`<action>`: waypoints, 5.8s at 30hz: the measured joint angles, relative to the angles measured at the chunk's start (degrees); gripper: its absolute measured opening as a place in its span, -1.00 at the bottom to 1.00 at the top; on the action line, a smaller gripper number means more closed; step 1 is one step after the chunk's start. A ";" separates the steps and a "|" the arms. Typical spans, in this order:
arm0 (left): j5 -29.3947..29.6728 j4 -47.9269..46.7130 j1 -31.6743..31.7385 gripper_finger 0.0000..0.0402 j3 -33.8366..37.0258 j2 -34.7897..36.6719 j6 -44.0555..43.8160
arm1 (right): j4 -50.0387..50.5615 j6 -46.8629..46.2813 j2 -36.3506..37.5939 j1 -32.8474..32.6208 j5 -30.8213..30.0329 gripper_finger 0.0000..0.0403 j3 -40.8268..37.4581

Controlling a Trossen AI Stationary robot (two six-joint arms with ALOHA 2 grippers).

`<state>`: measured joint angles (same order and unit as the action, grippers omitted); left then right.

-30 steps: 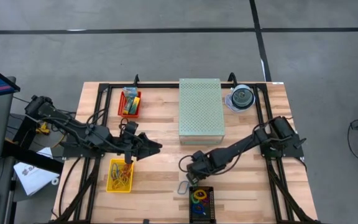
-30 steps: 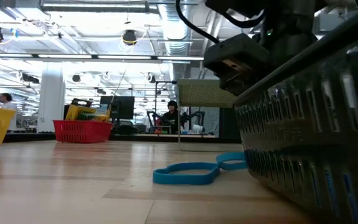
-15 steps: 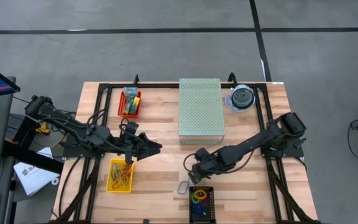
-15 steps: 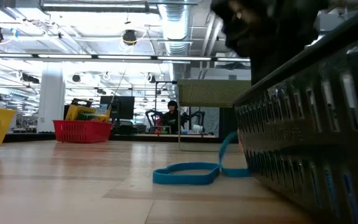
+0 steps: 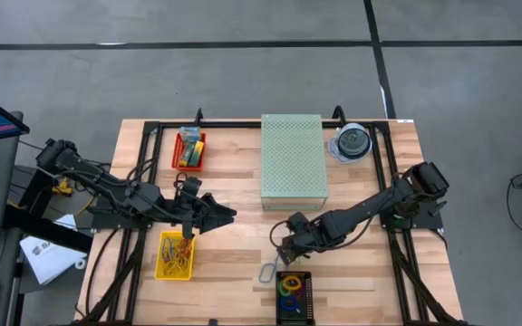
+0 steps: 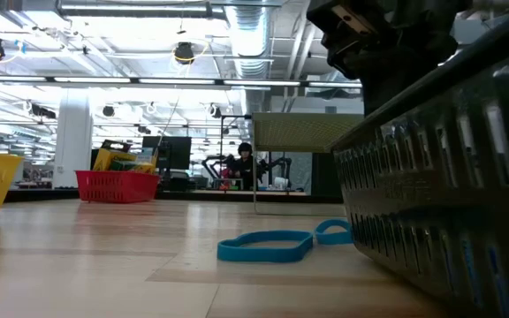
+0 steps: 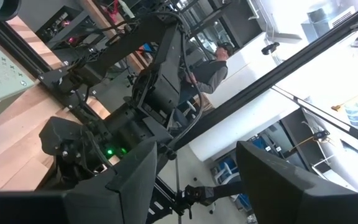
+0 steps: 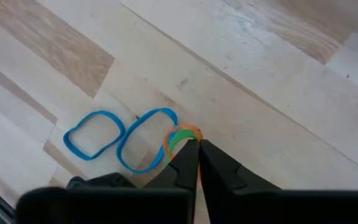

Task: Pick & Place Office Desk Supplies
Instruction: Put the orange rubber band into the yellow bin

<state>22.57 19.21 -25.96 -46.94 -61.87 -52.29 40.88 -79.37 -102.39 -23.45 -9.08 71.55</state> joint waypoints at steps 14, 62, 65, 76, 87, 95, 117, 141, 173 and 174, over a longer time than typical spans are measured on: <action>0.00 -0.18 0.00 0.06 0.00 0.00 0.00 | 6.43 -3.82 0.00 -0.87 -1.52 -0.28 0.00; -1.06 -0.81 0.00 0.06 -0.02 0.02 -0.04 | 11.26 -2.53 -5.09 -0.81 -4.61 -0.99 1.86; -1.28 -2.92 0.00 0.06 -0.02 0.02 -0.31 | 14.62 -3.17 -2.21 -2.31 -9.79 -0.99 4.40; -2.04 -9.01 0.12 0.07 -0.02 -0.28 -0.63 | 8.56 9.52 6.21 -3.00 -23.04 -1.00 15.29; -4.54 -4.38 0.44 0.20 -0.02 -3.78 -1.58 | -3.97 25.67 5.51 1.48 -22.49 -1.00 22.37; -4.52 -0.47 1.29 0.23 -0.02 -8.49 -2.40 | -6.02 28.53 5.55 3.14 -20.96 -1.00 24.28; -6.34 1.43 6.82 0.07 0.00 -11.47 -1.72 | -7.28 29.27 5.70 2.51 -19.39 -1.00 24.28; -6.38 4.86 6.86 -0.50 0.00 -11.39 -0.02 | -7.26 29.43 5.70 2.09 -18.84 -1.00 24.28; -8.14 -12.74 -6.68 -1.00 -0.02 -11.37 -15.08 | -10.05 31.37 5.73 1.78 -19.47 -0.48 24.28; -8.87 -15.58 -7.86 -1.00 -0.02 -11.37 -17.28 | -10.05 31.36 5.73 1.78 -19.46 -0.47 24.28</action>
<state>13.70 3.63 -33.82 -46.96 -73.23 -69.58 30.83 -48.02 -96.66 -21.67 -28.55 95.83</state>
